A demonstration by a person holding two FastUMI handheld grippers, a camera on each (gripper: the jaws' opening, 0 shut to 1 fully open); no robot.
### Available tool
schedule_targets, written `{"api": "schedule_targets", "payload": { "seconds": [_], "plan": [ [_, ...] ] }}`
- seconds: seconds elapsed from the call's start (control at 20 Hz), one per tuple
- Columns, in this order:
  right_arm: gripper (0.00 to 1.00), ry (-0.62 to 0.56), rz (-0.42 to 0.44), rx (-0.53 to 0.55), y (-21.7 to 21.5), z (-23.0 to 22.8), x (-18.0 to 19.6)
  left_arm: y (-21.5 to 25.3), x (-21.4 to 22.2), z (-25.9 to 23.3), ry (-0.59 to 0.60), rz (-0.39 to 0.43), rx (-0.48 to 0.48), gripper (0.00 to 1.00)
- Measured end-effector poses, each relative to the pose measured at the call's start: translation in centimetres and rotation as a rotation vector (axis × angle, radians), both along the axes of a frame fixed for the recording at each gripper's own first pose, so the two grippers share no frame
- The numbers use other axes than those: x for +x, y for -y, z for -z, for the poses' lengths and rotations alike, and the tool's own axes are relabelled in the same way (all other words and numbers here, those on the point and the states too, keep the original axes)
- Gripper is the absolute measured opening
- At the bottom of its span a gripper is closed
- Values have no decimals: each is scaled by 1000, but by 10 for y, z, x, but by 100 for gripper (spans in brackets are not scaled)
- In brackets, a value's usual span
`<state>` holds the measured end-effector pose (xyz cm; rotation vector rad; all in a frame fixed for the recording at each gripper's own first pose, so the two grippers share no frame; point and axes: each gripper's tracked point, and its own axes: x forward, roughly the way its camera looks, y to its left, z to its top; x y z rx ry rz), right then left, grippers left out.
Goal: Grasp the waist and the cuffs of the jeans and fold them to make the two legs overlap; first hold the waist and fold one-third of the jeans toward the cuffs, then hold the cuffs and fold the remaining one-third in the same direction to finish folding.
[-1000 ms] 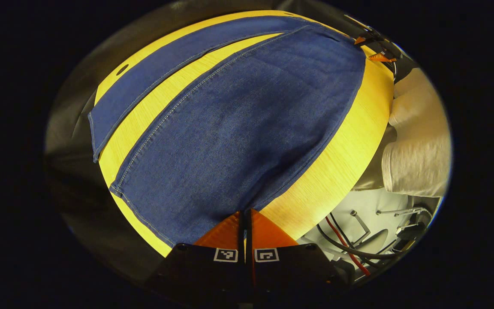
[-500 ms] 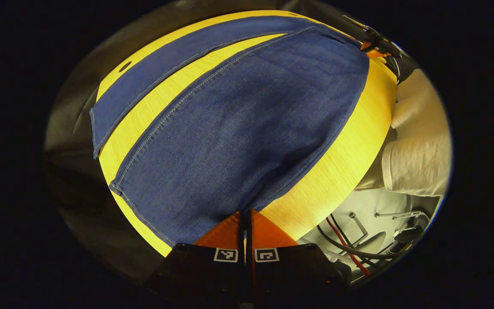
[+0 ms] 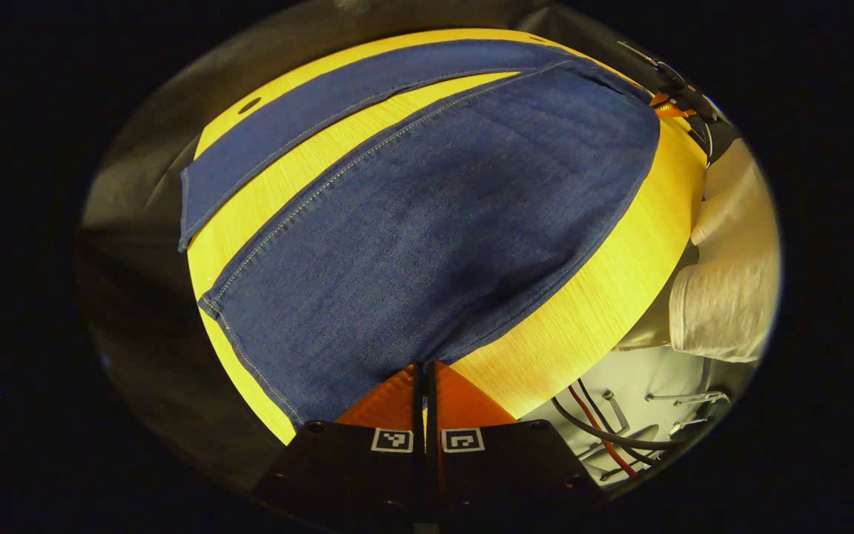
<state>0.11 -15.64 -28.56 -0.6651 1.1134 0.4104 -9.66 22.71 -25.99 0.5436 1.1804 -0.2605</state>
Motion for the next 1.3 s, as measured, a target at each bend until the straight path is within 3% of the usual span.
{"api": "schedule_targets", "payload": {
  "seconds": [0.15,0.6,0.9,1.1,1.3],
  "plan": [
    [3,60,59,-2,-2,-11,3,-1,1,-4,88,-45,45,0],
    [3,388,202,48,-22,-106,48,4,62,-106,540,-387,67,0],
    [2,553,283,109,-36,-153,145,-9,140,-179,725,-476,124,0],
    [2,616,342,135,-37,-154,216,-28,212,-185,769,-547,177,0],
    [2,640,384,140,-32,-138,284,-44,288,-172,754,-553,237,0]
  ]
}}
